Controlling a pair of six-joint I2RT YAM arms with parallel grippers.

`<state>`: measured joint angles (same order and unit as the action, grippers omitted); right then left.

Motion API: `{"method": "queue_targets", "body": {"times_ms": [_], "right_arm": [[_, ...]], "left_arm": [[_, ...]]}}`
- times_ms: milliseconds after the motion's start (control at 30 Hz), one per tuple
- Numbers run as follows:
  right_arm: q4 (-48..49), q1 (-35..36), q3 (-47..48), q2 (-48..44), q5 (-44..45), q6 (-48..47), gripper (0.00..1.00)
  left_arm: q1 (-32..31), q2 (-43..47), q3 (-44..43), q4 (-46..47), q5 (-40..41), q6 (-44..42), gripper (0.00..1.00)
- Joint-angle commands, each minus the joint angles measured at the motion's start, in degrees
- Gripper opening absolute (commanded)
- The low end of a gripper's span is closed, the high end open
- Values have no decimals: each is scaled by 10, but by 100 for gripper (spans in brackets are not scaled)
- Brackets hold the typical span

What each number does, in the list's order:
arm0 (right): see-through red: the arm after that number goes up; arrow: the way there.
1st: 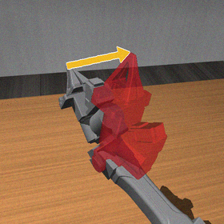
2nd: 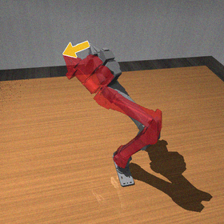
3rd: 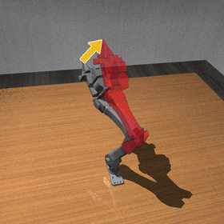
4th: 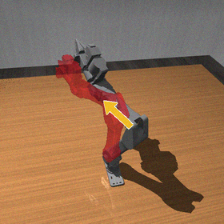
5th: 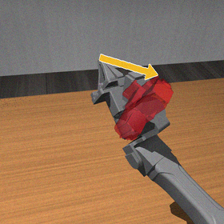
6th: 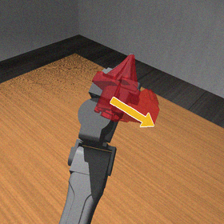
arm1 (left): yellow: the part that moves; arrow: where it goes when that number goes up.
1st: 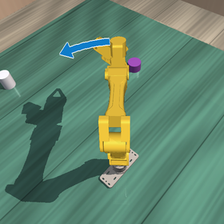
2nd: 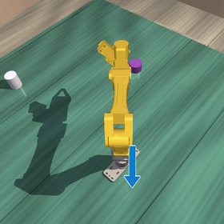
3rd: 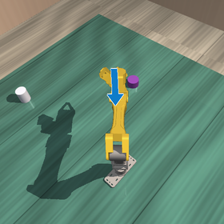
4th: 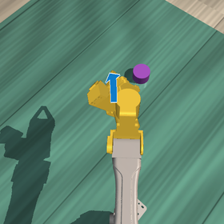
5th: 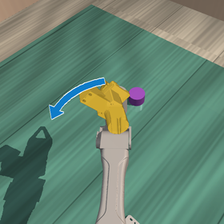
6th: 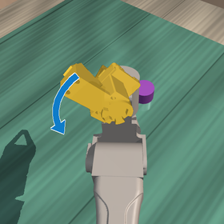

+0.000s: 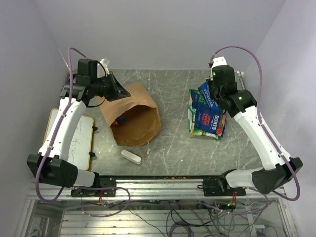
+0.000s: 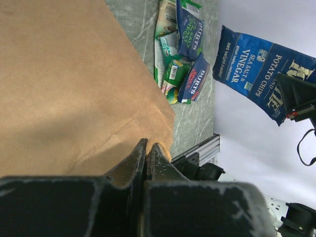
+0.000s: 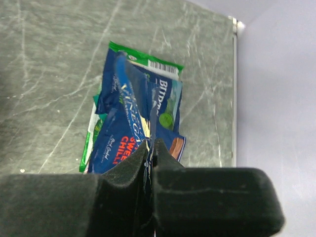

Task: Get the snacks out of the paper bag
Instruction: Place the snack at the center of the board.

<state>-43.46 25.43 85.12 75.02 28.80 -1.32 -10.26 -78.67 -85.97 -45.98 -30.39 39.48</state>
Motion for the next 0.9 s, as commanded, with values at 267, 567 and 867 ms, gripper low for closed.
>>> {"method": "queue_targets", "body": {"times_ms": [267, 567, 867], "right_arm": [[-43, -60, 57, 67, -103, 149, 0], [3, -86, 35, 80, -177, 196, 0], [45, -108, 11, 101, -235, 225, 0]], "left_arm": [[7, -18, 7, 41, -34, 6, 7], [7, -16, 5, 29, -33, -3, 7], [7, -7, 5, 19, -29, -7, 7]]}}
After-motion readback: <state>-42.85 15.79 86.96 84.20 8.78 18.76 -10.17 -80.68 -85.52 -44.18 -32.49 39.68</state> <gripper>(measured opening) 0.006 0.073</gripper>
